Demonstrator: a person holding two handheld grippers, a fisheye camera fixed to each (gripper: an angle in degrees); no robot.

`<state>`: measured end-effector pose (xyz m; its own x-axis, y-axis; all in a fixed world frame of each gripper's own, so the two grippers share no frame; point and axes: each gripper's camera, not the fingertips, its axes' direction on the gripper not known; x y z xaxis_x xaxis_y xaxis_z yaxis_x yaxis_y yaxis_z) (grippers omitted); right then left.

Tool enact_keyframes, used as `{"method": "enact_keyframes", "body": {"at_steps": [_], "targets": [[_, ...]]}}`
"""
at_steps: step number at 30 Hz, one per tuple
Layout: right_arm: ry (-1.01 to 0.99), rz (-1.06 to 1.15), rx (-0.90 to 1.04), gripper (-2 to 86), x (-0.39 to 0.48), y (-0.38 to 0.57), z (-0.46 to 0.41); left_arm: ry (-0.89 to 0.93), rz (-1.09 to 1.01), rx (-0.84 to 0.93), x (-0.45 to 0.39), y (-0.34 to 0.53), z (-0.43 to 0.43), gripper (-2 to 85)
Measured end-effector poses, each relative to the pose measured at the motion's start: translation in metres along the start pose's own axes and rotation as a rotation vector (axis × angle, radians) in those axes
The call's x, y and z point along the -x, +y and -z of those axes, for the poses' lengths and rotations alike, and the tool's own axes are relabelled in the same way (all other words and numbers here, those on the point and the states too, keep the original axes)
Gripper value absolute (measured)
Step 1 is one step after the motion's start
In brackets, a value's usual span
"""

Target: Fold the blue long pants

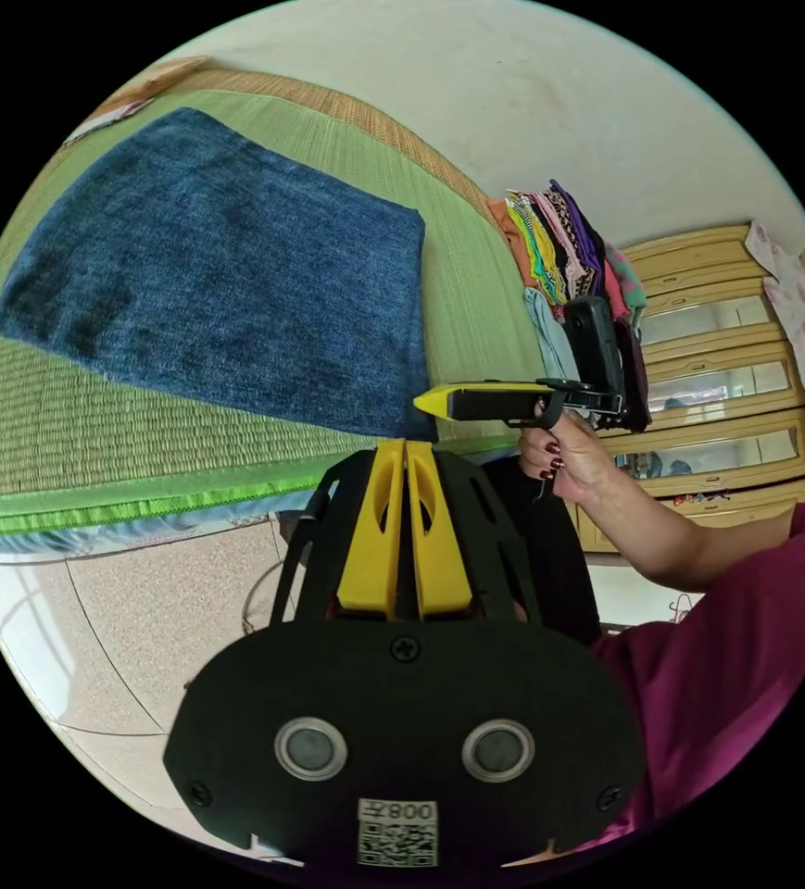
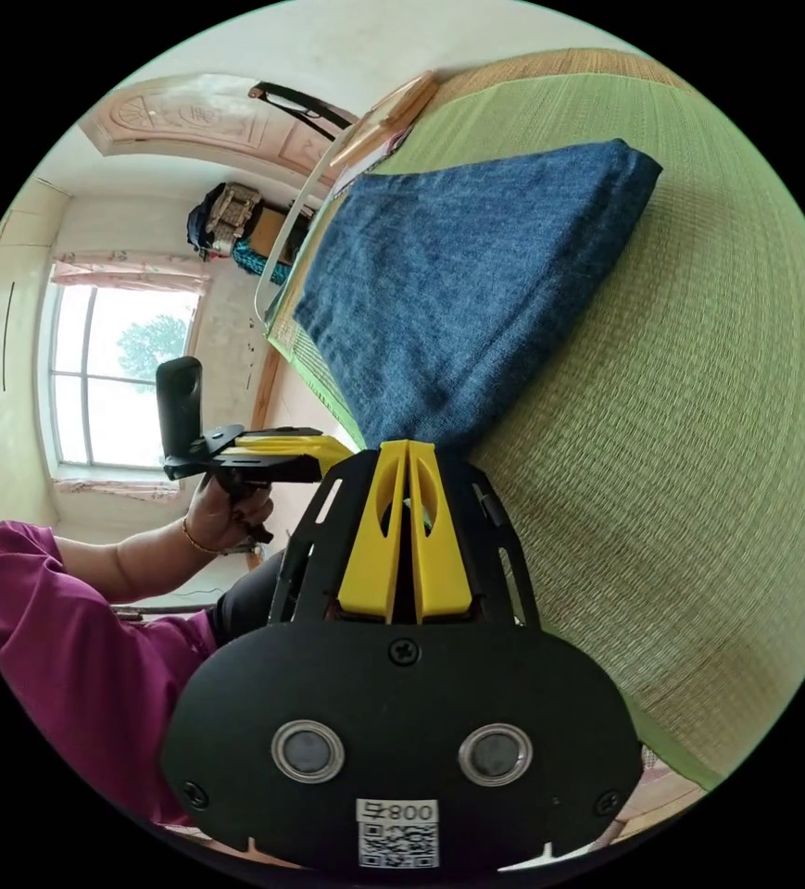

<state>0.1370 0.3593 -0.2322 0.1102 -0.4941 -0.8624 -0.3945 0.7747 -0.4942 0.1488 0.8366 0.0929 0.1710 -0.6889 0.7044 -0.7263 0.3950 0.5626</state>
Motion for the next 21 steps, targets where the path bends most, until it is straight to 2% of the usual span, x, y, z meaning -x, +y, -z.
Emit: {"method": "enact_keyframes", "body": {"at_steps": [11,21], "targets": [[-0.113,-0.170,-0.131,0.3,-0.063,0.063,-0.041,0.230,0.119,0.067,0.015,0.028,-0.044,7.1],[-0.258,-0.295,-0.292,6.0,-0.120,0.141,-0.087,0.279,0.199,0.040,0.025,0.056,-0.056,8.1]]}}
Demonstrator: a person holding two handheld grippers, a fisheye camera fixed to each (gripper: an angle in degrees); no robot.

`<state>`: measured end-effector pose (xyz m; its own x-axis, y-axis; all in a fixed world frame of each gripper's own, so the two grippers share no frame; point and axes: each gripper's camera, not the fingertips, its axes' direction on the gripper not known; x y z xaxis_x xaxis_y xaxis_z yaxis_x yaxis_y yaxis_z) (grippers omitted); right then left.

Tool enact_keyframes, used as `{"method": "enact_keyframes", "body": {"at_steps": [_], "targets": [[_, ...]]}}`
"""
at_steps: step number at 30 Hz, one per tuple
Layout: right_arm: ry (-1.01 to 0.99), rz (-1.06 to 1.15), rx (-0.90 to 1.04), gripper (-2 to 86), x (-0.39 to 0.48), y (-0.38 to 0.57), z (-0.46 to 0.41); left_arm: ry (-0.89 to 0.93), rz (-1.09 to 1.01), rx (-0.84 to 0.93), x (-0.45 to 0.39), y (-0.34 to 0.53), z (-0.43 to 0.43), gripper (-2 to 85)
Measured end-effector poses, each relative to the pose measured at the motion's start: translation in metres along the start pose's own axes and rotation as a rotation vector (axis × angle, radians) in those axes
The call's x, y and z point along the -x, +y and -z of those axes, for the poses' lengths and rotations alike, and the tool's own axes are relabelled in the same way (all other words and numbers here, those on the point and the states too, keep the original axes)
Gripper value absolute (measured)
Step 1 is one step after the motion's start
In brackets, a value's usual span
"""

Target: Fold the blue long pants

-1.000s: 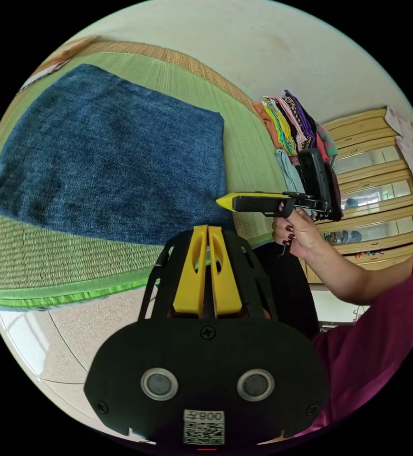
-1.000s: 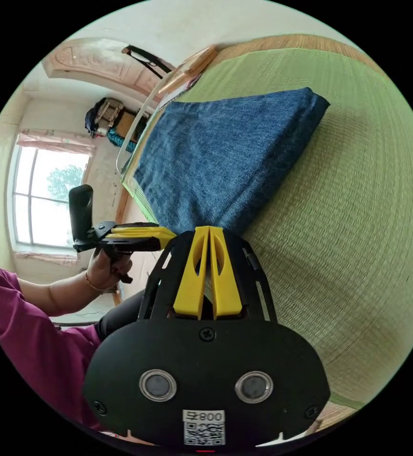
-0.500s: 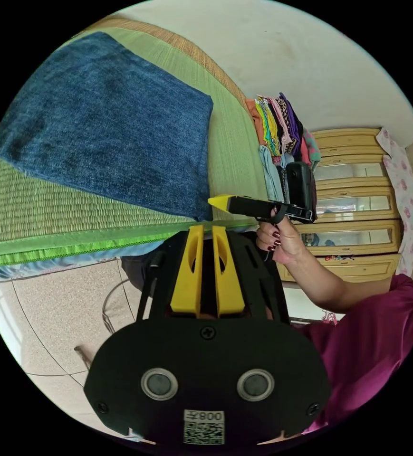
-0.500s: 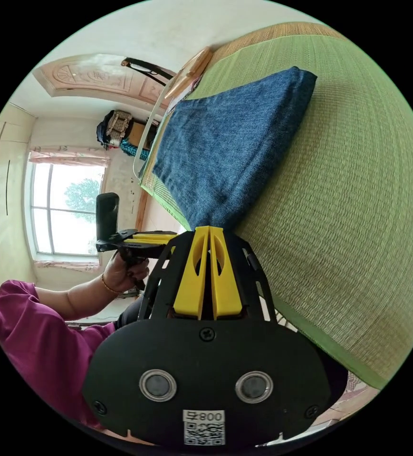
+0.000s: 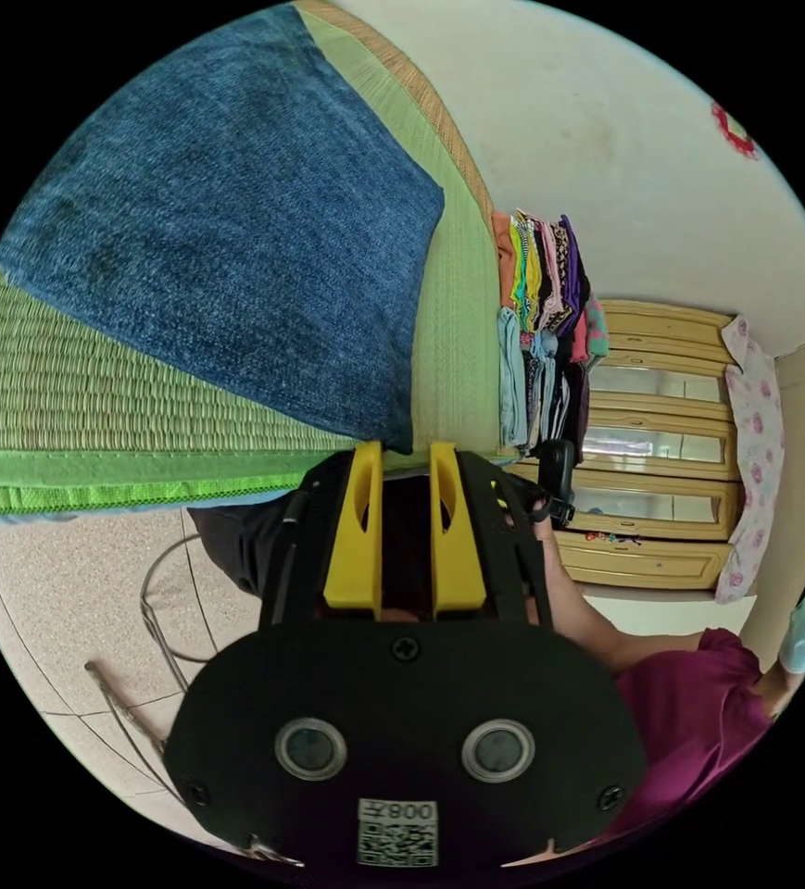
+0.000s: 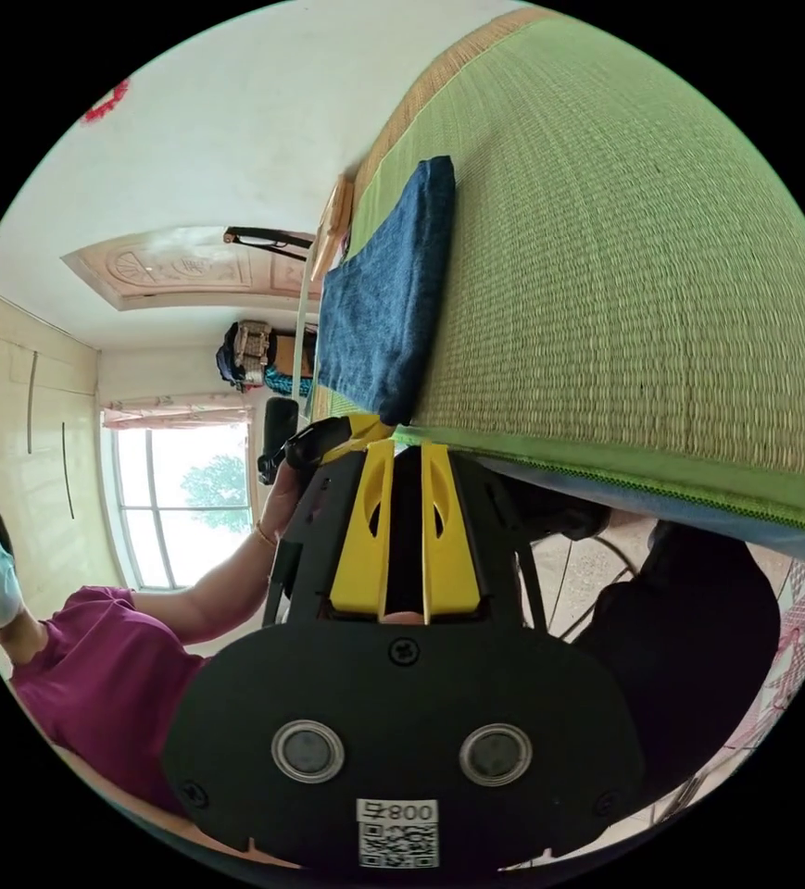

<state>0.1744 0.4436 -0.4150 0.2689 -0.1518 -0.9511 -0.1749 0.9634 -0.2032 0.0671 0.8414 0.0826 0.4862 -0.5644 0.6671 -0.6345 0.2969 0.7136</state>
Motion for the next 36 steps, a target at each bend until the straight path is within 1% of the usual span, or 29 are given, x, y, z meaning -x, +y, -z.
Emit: {"method": "enact_keyframes", "body": {"at_steps": [7,10,19,23,32,36], "targets": [[-0.060,-0.032,-0.026,8.7,-0.040,0.016,-0.024,0.026,0.072,-0.044,0.016,0.027,-0.002,6.3],[-0.072,-0.041,-0.026,9.6,-0.055,0.016,-0.038,0.097,0.100,-0.066,0.026,0.041,-0.001,4.7],[-0.178,-0.087,-0.028,12.1,-0.096,-0.003,-0.098,0.082,0.021,-0.092,0.010,0.083,0.012,2.9],[-0.222,-0.108,-0.016,12.5,-0.112,-0.006,-0.130,0.109,0.001,-0.086,0.004,0.108,0.018,2.8],[-0.375,-0.161,-0.014,10.6,-0.150,0.015,-0.176,0.156,-0.039,0.001,-0.008,0.156,0.007,2.7],[-0.374,-0.198,0.008,7.3,-0.170,0.026,-0.188,0.141,-0.017,0.025,-0.003,0.173,0.006,2.4]]}}
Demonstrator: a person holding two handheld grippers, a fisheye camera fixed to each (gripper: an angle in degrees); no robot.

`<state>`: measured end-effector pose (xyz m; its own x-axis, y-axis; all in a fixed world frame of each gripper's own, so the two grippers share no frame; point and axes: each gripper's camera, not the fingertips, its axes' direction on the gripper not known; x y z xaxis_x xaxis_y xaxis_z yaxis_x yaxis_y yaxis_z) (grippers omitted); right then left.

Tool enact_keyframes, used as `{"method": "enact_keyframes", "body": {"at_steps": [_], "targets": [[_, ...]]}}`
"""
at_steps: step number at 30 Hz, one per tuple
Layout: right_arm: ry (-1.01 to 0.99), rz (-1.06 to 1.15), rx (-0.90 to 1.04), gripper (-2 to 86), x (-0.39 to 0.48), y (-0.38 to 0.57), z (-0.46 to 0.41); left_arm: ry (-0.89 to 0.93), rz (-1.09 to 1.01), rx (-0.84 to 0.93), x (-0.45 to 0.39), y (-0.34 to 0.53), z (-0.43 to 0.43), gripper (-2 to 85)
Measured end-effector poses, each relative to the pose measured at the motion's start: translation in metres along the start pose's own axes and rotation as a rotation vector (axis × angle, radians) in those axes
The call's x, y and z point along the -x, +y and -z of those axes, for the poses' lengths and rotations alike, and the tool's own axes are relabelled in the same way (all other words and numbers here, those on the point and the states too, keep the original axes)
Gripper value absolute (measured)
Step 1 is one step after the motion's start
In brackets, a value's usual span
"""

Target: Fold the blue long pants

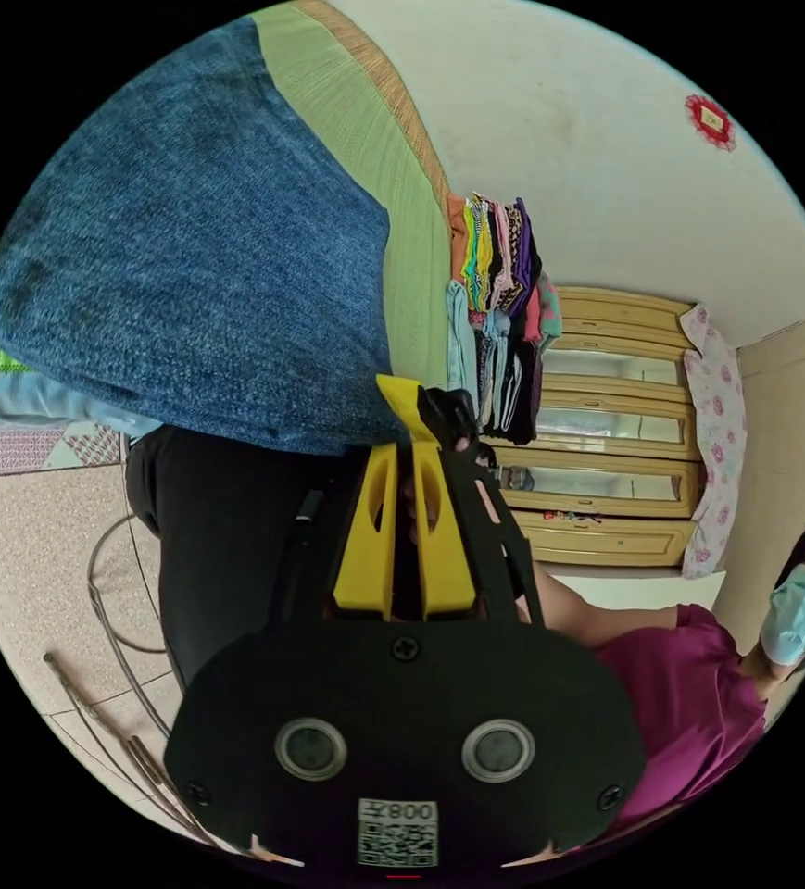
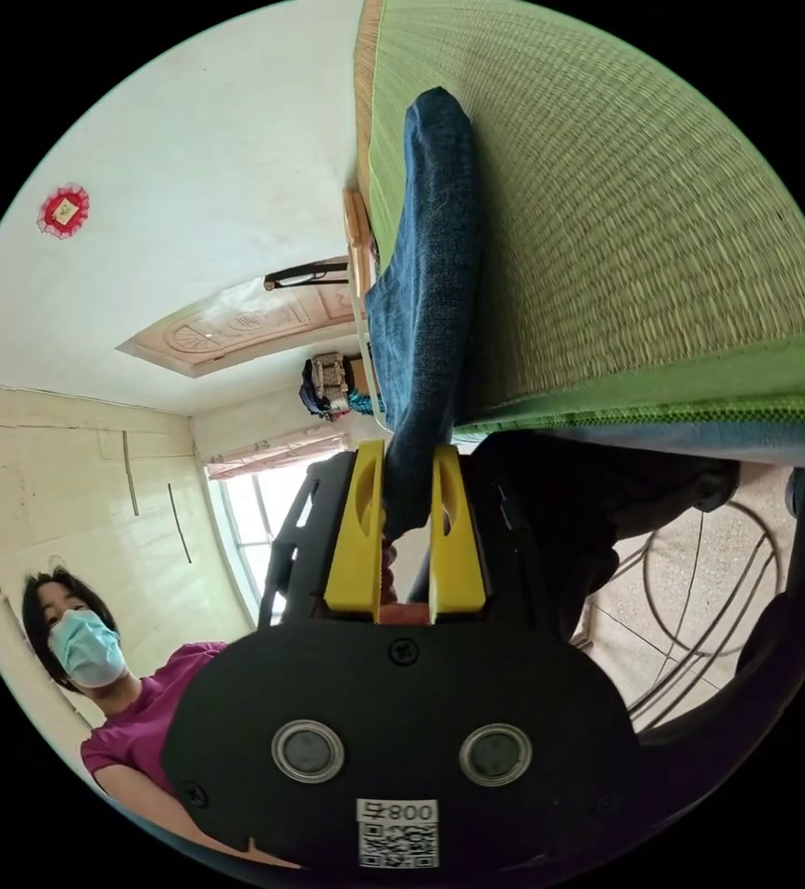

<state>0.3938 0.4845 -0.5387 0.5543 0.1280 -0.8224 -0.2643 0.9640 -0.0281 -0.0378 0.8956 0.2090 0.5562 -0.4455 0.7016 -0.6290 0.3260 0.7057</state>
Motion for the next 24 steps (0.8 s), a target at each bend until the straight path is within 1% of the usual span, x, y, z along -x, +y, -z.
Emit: {"method": "enact_keyframes", "body": {"at_steps": [3,6,10,12,14,19,24], "targets": [[0.049,0.001,-0.002,5.6,-0.009,0.002,-0.003,0.010,-0.008,0.013,0.003,0.017,0.008,1.6],[0.076,0.006,-0.005,4.5,-0.016,0.002,-0.008,0.031,-0.002,-0.035,0.010,0.038,0.030,1.1],[0.087,0.021,-0.006,3.6,-0.021,0.003,-0.014,0.059,0.065,-0.161,0.035,0.070,0.068,2.4],[0.092,0.039,0.000,3.2,-0.022,0.006,-0.016,0.106,0.117,-0.240,0.051,0.084,0.084,4.0],[0.095,0.046,0.002,3.0,-0.023,0.009,-0.015,0.205,0.172,-0.359,0.071,0.099,0.099,7.2],[0.099,0.069,-0.003,2.3,-0.031,0.019,-0.011,0.372,0.281,-0.535,0.104,0.112,0.105,12.1],[0.080,0.087,-0.024,1.8,-0.046,0.034,-0.005,0.435,0.336,-0.645,0.118,0.108,0.092,15.9]]}}
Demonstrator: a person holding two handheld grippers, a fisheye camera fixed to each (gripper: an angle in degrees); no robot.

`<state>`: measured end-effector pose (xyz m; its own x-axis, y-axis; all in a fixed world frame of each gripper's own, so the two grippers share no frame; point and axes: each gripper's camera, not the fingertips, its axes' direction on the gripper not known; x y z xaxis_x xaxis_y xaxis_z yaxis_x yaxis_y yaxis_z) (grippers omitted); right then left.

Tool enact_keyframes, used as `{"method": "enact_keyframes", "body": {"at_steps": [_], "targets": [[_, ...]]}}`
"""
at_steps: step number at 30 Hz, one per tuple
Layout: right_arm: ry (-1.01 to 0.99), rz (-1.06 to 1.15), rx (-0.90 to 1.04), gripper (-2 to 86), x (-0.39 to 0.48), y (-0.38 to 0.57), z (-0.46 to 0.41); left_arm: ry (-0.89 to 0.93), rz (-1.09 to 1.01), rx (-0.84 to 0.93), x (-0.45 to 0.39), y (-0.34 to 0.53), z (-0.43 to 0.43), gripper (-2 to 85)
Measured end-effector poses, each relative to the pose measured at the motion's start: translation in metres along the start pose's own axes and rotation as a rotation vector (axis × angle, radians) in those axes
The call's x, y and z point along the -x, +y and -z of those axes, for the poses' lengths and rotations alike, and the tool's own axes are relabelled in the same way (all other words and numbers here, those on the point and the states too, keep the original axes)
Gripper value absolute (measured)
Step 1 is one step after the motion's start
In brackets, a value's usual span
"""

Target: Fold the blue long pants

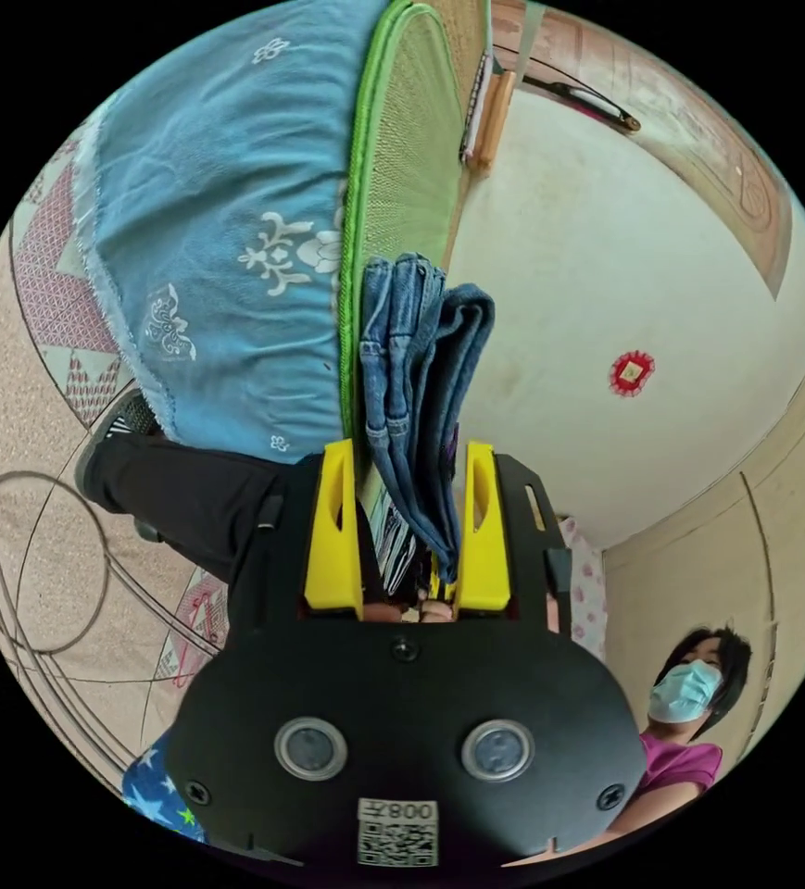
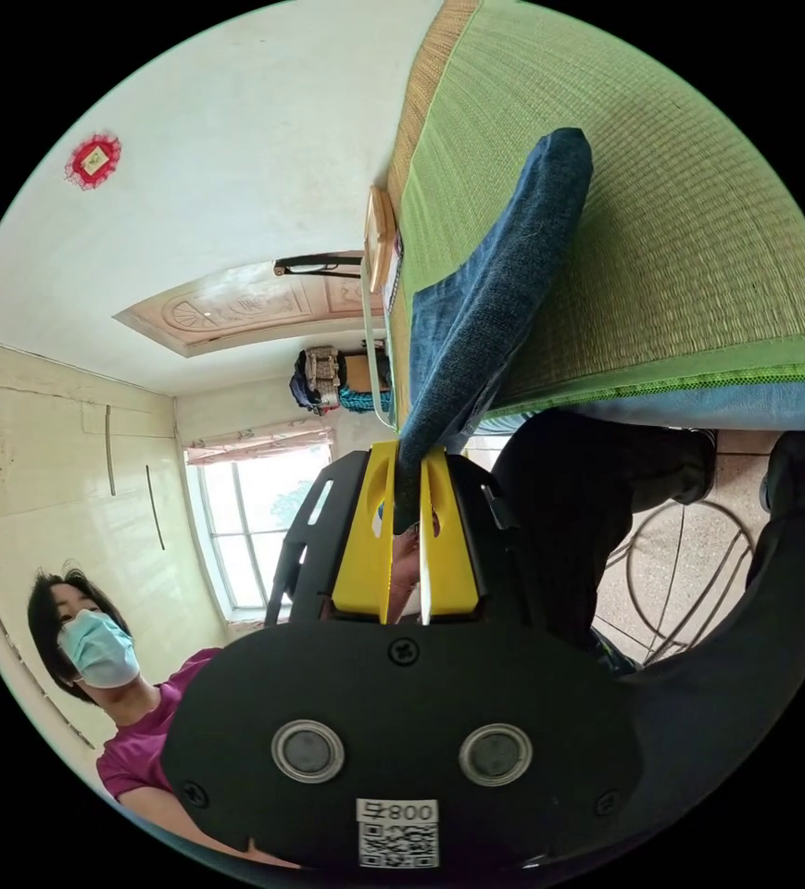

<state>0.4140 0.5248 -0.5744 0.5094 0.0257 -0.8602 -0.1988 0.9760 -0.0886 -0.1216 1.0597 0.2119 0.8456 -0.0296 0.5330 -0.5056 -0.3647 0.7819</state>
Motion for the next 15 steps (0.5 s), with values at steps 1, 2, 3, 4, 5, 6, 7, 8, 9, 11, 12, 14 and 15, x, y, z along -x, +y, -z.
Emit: {"method": "enact_keyframes", "body": {"at_steps": [1,2,3,4,5,6,7,8,9,11,12,14,15], "targets": [[-0.001,0.003,-0.001,1.8,-0.002,0.002,0.001,0.014,0.006,-0.022,0.002,0.000,-0.004,16.7],[0.001,0.008,-0.004,1.8,-0.005,0.005,0.002,0.046,0.017,-0.045,0.003,0.001,-0.009,16.9],[0.005,0.015,-0.006,1.8,-0.009,0.008,0.003,0.066,0.023,-0.055,0.004,0.001,-0.012,17.1],[0.009,0.019,-0.006,1.8,-0.011,0.009,0.004,0.095,0.025,-0.067,0.002,0.000,-0.019,17.1],[0.014,0.025,-0.008,1.8,-0.015,0.012,0.005,0.100,0.020,-0.066,-0.001,-0.002,-0.027,16.9],[0.018,0.029,-0.010,1.8,-0.020,0.015,0.007,0.095,0.017,-0.060,-0.003,-0.004,-0.032,16.8],[0.018,0.032,-0.011,1.7,-0.023,0.016,0.007,0.077,0.010,-0.037,-0.009,-0.008,-0.043,16.3],[0.020,0.036,-0.012,1.7,-0.029,0.020,0.009,0.062,0.000,-0.016,-0.014,-0.012,-0.054,15.5],[0.021,0.038,-0.014,1.6,-0.036,0.024,0.011,0.058,-0.004,-0.008,-0.017,-0.014,-0.060,14.8],[0.023,0.038,-0.018,1.5,-0.048,0.031,0.014,0.040,0.014,0.051,-0.026,-0.020,-0.084,11.6],[0.019,0.037,-0.025,1.5,-0.057,0.035,0.016,0.042,0.006,0.059,-0.029,-0.020,-0.090,10.6],[0.005,0.031,-0.037,1.3,-0.071,0.042,0.021,-0.011,-0.032,0.088,-0.047,-0.019,-0.115,8.7],[-0.002,0.029,-0.044,1.3,-0.081,0.047,0.025,-0.023,-0.044,0.093,-0.052,-0.018,-0.122,8.5]]}}
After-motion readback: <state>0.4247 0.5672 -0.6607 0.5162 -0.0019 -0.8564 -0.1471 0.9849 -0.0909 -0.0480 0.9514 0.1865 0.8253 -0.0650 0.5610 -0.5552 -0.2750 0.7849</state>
